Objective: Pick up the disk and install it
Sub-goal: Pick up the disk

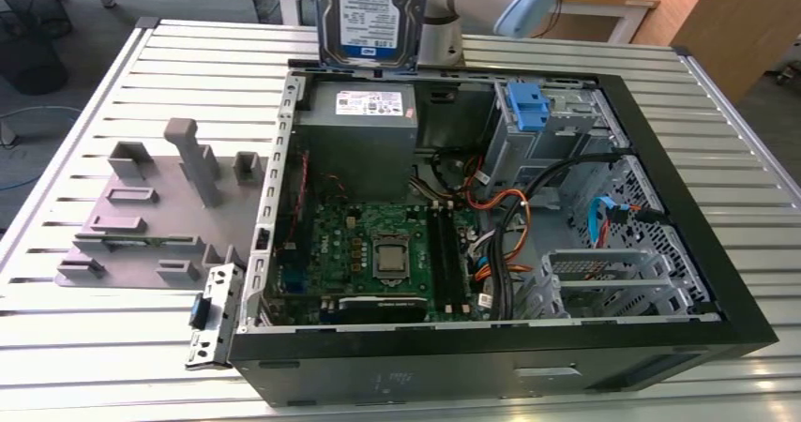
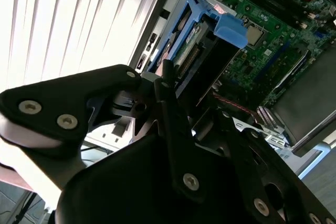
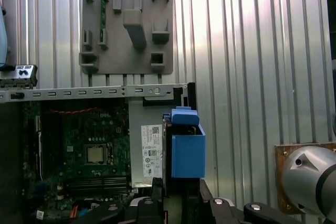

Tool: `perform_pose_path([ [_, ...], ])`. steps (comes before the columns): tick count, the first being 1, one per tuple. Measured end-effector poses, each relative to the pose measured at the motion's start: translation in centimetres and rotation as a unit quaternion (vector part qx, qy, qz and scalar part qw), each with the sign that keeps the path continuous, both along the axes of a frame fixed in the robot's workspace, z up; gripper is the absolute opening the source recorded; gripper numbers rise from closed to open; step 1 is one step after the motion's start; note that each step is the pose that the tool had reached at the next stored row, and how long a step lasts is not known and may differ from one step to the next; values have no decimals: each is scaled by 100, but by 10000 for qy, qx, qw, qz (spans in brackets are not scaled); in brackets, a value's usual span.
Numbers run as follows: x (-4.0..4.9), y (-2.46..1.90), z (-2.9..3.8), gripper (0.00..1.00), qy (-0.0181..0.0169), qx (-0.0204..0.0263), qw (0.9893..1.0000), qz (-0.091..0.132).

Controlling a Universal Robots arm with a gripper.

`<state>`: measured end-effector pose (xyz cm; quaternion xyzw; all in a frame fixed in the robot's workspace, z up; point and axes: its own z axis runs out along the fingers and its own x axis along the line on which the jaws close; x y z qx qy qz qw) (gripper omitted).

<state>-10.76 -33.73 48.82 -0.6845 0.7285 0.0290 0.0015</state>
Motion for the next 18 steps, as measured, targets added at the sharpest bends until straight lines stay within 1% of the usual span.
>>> perform_pose_path([
  [11,155,0,0,35,1,-1,10000,0],
  [15,166,-4,0,35,0,0,10000,0],
  [18,166,-27,-1,35,0,0,10000,0],
])
